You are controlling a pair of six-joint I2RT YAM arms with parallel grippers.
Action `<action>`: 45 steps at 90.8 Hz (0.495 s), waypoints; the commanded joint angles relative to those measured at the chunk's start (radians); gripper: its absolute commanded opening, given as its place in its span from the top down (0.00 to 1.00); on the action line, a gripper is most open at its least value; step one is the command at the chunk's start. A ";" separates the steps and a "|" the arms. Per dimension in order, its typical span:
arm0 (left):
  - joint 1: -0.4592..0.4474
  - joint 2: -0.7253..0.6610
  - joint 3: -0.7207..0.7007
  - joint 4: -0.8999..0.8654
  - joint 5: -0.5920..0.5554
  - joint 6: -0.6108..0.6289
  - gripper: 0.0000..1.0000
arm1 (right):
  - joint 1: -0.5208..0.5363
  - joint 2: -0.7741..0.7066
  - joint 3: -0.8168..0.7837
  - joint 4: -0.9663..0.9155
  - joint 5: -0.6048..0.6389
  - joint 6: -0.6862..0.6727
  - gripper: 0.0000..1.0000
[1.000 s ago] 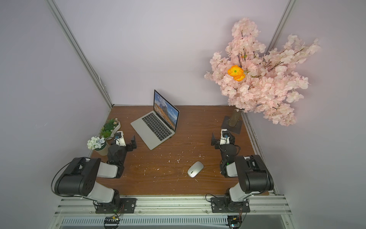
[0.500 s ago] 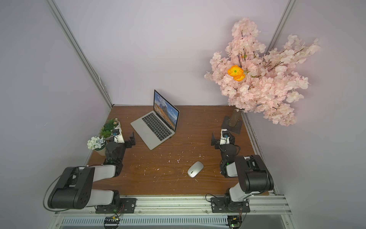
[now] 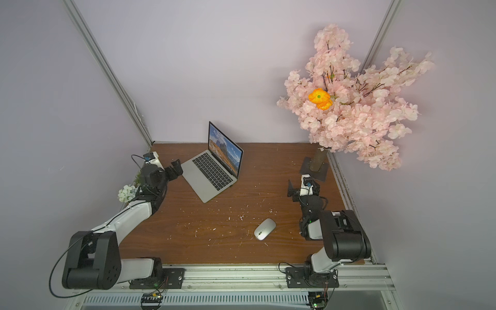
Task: Remove the wireless mouse receiver from the laptop
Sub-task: Pick up the mouse from the center of the board.
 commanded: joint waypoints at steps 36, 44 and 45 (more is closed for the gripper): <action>-0.692 0.076 0.135 -0.354 0.147 0.059 0.02 | 0.027 -0.301 0.298 -0.938 -0.006 0.255 0.01; -0.817 0.156 0.183 -0.359 0.142 0.047 0.00 | 0.028 -0.390 0.255 -0.995 0.016 0.330 0.01; -0.829 0.166 0.189 -0.360 0.144 0.047 0.00 | 0.028 -0.399 0.252 -1.005 0.013 0.335 0.01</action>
